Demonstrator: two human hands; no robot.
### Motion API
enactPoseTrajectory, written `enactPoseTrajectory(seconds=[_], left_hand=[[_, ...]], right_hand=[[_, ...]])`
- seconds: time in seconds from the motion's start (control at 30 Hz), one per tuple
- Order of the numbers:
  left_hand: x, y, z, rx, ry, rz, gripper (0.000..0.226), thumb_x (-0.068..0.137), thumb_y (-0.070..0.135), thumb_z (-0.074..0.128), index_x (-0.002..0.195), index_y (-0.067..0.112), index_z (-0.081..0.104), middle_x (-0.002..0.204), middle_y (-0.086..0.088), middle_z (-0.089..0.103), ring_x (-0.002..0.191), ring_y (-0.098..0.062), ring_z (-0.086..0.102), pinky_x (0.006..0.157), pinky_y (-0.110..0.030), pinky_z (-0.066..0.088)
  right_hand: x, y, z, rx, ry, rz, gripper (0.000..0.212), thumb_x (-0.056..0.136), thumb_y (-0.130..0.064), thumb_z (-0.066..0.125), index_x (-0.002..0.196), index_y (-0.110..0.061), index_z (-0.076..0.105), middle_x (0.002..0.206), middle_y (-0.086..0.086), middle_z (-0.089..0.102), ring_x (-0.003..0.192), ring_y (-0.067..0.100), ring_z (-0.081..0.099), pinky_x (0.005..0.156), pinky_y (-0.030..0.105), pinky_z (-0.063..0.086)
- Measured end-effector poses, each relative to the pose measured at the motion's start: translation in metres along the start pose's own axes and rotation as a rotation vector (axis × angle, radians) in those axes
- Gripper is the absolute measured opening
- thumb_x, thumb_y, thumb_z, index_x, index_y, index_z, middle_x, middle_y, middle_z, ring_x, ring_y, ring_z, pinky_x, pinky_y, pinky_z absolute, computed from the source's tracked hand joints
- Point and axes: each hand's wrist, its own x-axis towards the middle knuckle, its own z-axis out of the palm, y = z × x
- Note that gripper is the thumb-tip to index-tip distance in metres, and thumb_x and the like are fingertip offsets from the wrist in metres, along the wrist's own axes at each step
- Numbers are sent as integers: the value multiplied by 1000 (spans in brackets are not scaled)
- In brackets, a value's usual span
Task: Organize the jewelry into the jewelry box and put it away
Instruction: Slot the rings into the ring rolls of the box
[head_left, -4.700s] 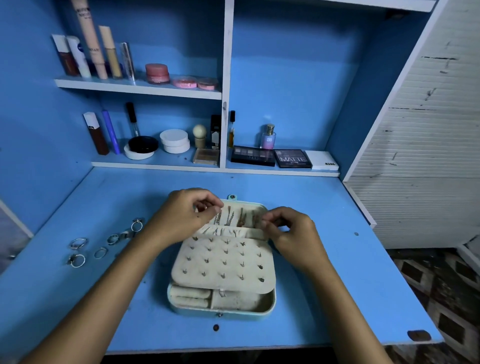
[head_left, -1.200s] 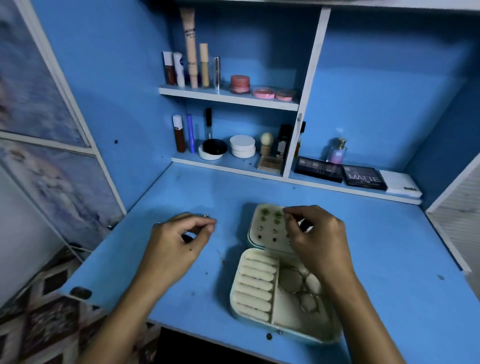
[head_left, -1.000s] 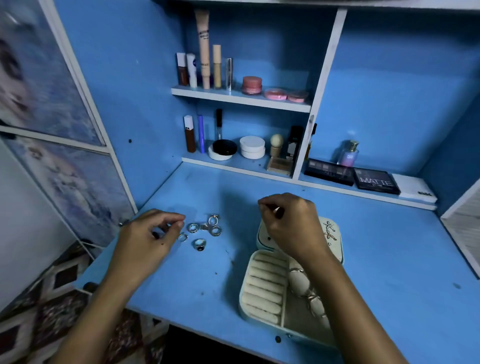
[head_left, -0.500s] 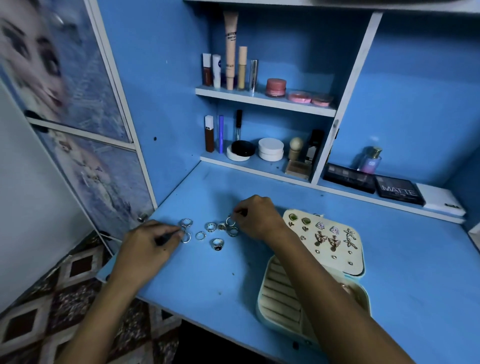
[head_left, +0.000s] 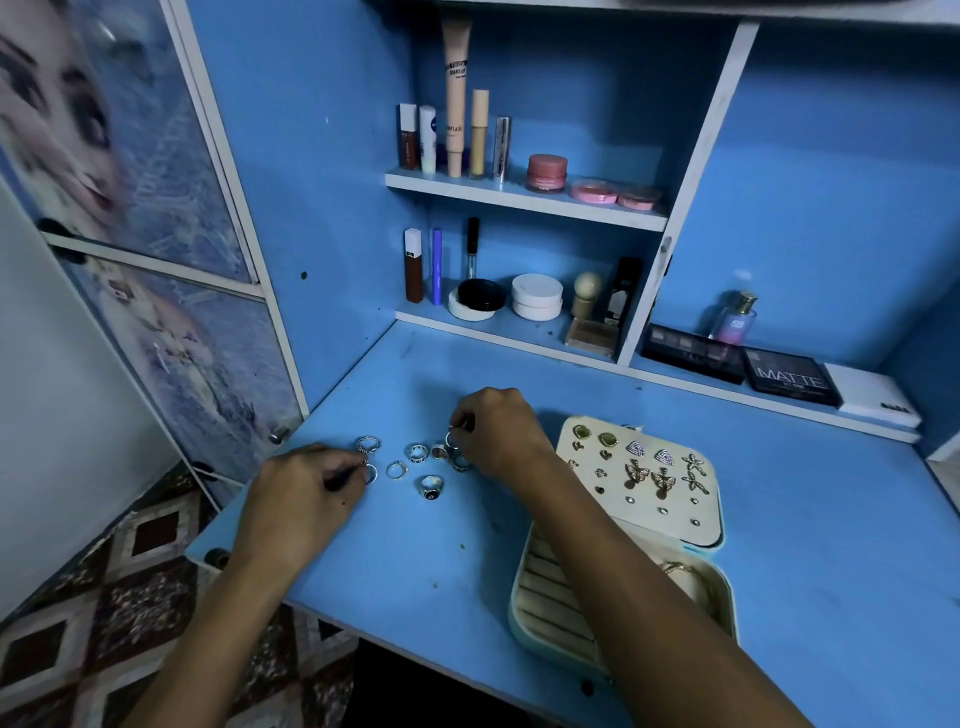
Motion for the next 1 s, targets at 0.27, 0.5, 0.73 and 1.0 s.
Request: enactPoseTrajectory(seconds=[0.27,0.5,0.73,1.0], left_hand=[[0,16,-2,-3,98,38,12,71,2,85,79,10,80,75,-2,75,60,-4,59,68,10,31],[0,52,5,-147,39,265,19,69,-4,84,78,11,77,75,7,73,71,0,64,62,-8,46],[-8,95,26,-293,-72,410,16,72,-2,76,76,13,73,79,13,71,70,3,66,59,-21,52],[-13,119,45,-312,-126,558,7,76,9,73,81,13,75,82,11,71,71,2,61,61,-16,49]], right_hand=[[-18,12,-17,144,157,-33,7,87,-14,68,91,-13,73,92,4,73,90,23,65,81,35,55],[-50,36,-44,189,309,-74,15,85,-13,74,98,-16,79,88,-1,77,81,13,69,78,11,48],[-90,58,-60,182,427,-107,12,81,-13,80,92,-17,81,85,-3,78,81,7,65,75,15,50],[-127,78,-56,152,495,-224,13,75,-10,81,87,-15,81,80,-5,76,75,6,65,69,3,45]])
